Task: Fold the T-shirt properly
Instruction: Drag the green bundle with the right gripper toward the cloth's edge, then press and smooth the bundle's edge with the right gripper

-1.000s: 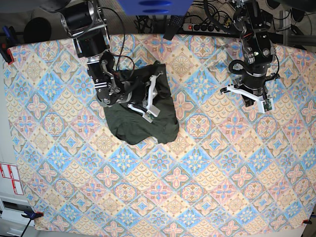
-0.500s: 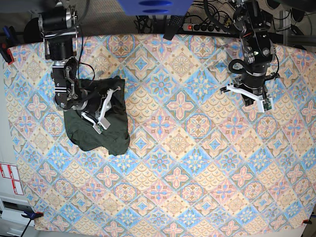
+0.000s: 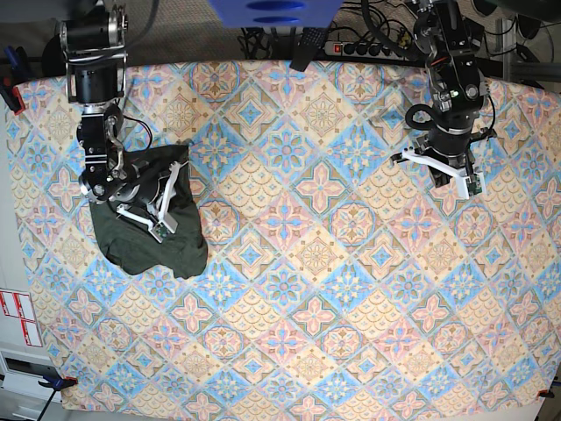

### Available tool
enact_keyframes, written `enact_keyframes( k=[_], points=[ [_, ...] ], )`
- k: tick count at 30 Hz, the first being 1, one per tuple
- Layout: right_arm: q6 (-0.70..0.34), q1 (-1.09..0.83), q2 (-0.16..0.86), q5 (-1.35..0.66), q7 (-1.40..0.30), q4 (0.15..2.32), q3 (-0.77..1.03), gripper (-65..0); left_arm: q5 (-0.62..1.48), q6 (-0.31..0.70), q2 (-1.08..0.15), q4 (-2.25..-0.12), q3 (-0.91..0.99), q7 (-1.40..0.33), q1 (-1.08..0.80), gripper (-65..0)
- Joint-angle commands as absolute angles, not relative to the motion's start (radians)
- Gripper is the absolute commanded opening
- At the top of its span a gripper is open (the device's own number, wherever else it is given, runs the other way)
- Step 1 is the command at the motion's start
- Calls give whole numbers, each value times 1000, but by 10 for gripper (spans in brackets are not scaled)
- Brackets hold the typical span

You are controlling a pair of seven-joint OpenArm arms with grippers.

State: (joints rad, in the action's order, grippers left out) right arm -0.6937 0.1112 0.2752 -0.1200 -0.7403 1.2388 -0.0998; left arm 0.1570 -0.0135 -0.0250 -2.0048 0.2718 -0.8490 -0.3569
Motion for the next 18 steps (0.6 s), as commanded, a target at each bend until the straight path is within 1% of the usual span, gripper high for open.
enact_keyframes(
  k=[1, 4, 8, 12, 18],
  points=[
    [-698, 119, 280, -143, -734, 1293, -96, -650, 157, -12, -28, -2022, 271, -834, -355, -650],
    [-698, 71, 277, -145, -762, 1400, -85, -650, 157, -10, -36, -2022, 237, -834, -366, -650],
    [-698, -24, 277, -145, -763, 1547, -44, -650, 157, -10, -87, -2023, 157, -834, -403, -650],
    [-698, -139, 277, -147, -797, 1687, 39, -650, 157, -10, -119, -2023, 105, -829, -463, -650],
    [-698, -325, 277, -147, -802, 1851, 174, -650, 157, -10, -154, -2025, 53, -828, -530, -650]
  ],
)
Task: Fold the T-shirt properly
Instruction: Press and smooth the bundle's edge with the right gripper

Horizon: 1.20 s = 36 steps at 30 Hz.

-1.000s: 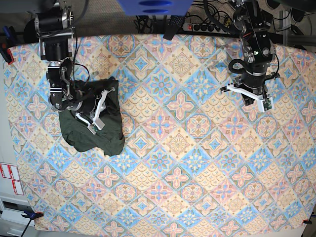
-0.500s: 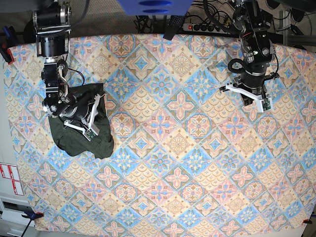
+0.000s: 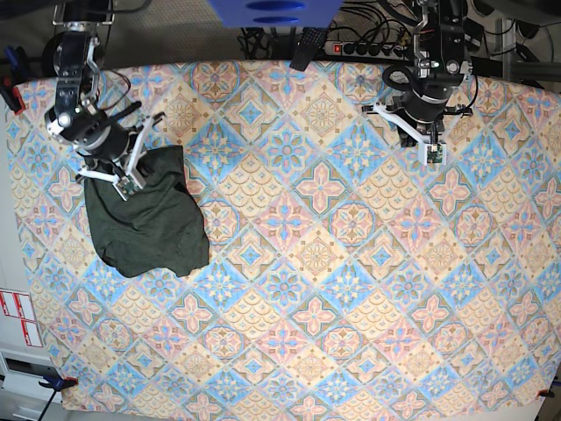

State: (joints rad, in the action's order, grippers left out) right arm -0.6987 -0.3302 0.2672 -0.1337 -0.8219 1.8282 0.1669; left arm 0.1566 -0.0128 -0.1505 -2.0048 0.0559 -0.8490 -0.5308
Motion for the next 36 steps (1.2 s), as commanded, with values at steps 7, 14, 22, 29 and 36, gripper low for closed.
enact_keyframes(
  k=[7, 14, 22, 29, 36],
  points=[
    [-698, -440, 277, -147, -799, 1871, 225, -650, 157, -10, -176, -2025, 16, -828, -562, -650],
    [-698, -372, 275, -147, -803, 1868, 214, -650, 157, -10, -168, -2025, 15, -828, -562, -650],
    [-698, -147, 248, -145, -803, 1689, 213, -649, 157, -10, -168, -2025, 15, -828, -579, -650],
    [-698, -16, 246, -145, -796, 1454, 134, -650, 157, -10, -168, -2025, 15, -828, -595, -650],
    [-698, 42, 202, -140, -792, 1310, 101, -650, 157, -10, -168, -2025, 15, -828, -593, -650]
  ],
)
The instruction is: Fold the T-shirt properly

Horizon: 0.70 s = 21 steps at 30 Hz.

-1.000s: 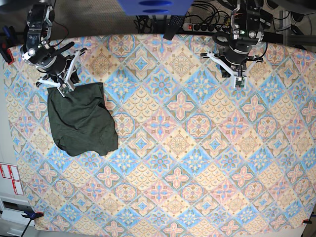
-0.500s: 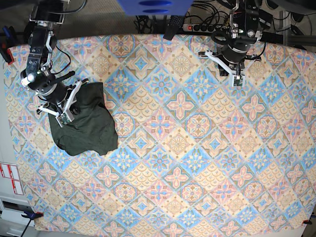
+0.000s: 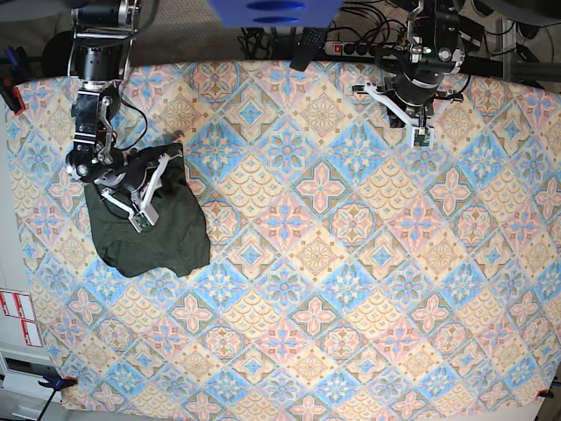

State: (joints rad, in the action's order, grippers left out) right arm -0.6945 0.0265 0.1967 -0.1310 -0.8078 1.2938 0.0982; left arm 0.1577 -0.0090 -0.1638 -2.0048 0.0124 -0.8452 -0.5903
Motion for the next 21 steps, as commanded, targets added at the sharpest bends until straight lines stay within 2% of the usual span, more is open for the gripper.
enact_keyframes(
  k=[1, 10, 15, 21],
  points=[
    [-698, 47, 194, -140, -792, 1290, 101, -650, 157, -10, -168, -2025, 15, -828, -593, -650],
    [-698, 47, 166, -140, -760, 1236, 101, -650, 157, -10, -168, -2025, -12, -828, -590, -650],
    [-698, 39, 165, -143, -760, 1379, 110, -650, 157, -10, -168, -2025, -10, -828, -590, -650],
    [-698, -101, 168, -145, -762, 1643, 185, -650, 157, -10, -168, -2025, -12, -828, -595, -650]
  ],
)
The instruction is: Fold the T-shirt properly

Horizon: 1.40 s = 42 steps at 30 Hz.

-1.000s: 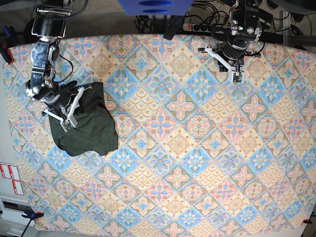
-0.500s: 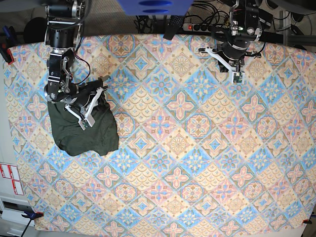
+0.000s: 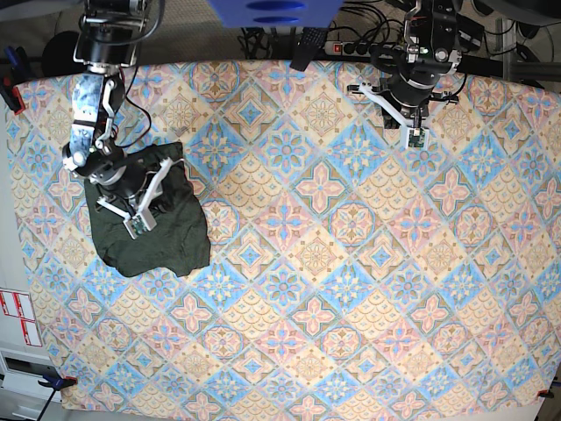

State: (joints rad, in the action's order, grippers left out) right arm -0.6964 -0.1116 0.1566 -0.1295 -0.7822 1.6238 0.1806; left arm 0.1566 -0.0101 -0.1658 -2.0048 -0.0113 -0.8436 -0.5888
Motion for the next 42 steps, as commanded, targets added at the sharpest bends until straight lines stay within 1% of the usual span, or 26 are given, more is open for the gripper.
enact_keyframes(
  k=[1, 7, 9, 13, 23, 28, 34, 42],
  points=[
    [-698, -125, 168, -145, -762, 1679, 197, -650, 157, -10, -168, -2025, -12, -828, -598, -650],
    [-698, -328, 170, -145, -763, 1860, 263, -650, 159, -10, -174, -2057, -12, -828, -664, -650],
    [-698, -390, 170, -145, -762, 1890, 280, -650, 159, -10, -176, -2068, -12, -828, -688, -650],
    [-698, -509, 170, -145, -754, 1899, 311, -650, 200, -10, -182, -2075, -7, -828, -750, -650],
    [-698, -733, 163, -147, -754, 1903, 409, -650, 455, -10, -302, -2077, -5, -828, -885, -650],
    [-698, -825, 163, -147, -753, 1902, 466, -650, 486, -10, -338, -2072, -5, -828, -934, -650],
    [-698, -915, 156, -148, -753, 1870, 473, -650, 476, -10, -338, -2035, -12, -828, -970, -650],
    [-698, -920, 140, -151, -751, 1603, 472, -650, 476, -10, -332, -1848, -13, -826, -928, -650]
  ],
)
